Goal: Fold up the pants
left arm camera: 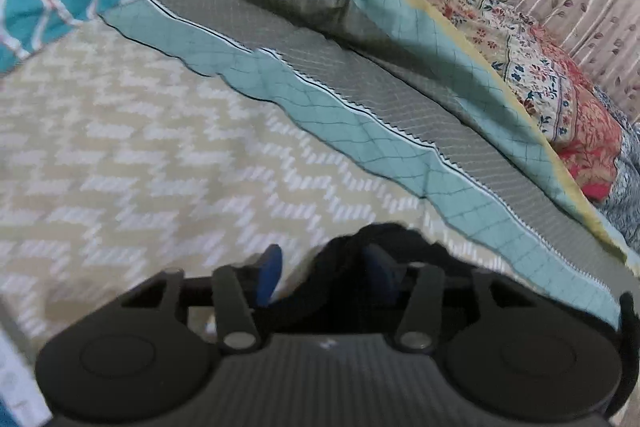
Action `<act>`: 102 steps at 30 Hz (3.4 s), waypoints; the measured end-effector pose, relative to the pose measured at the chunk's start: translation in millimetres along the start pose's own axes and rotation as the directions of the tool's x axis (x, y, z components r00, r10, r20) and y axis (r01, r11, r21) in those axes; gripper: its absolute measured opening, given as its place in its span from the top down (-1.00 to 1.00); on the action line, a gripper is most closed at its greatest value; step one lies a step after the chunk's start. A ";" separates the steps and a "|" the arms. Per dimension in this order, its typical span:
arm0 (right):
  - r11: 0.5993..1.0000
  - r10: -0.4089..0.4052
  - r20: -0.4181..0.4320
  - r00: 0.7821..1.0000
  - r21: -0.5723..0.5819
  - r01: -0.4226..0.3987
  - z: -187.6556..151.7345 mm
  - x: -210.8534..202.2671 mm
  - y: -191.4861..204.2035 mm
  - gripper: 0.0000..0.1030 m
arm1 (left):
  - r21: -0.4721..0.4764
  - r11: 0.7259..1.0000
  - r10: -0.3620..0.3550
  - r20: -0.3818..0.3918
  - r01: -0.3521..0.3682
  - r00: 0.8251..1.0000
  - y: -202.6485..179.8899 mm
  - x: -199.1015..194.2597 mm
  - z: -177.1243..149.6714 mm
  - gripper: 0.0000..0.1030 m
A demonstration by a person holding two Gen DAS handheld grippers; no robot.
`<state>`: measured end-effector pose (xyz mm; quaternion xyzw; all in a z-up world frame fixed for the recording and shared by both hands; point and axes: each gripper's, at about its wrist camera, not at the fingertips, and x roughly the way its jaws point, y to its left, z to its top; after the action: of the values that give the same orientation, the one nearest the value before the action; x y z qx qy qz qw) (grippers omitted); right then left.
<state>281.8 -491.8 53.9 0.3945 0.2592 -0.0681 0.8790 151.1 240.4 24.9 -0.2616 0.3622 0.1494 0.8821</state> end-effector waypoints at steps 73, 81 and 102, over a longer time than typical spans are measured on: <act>0.815 0.179 -0.707 0.684 -0.282 -0.505 -308.0 -125.3 87.6 0.13 | 0.136 0.990 0.057 -0.072 -0.047 0.996 62.5 -195.5 -100.3 0.43; 0.914 0.058 -0.475 0.878 -0.328 -0.238 -188.7 -82.5 84.1 0.06 | 0.674 0.725 0.075 0.125 -0.140 0.989 -89.3 -111.8 -41.6 -0.31; 0.861 -0.434 -0.074 0.898 -0.328 0.389 -22.7 139.8 57.1 0.54 | 0.844 0.526 0.086 0.069 -0.104 0.994 -122.5 -16.5 -81.5 0.80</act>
<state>410.9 -424.6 7.8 0.1931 0.4081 -0.1850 0.8729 149.5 92.5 31.1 0.2194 0.3949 0.0057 0.8921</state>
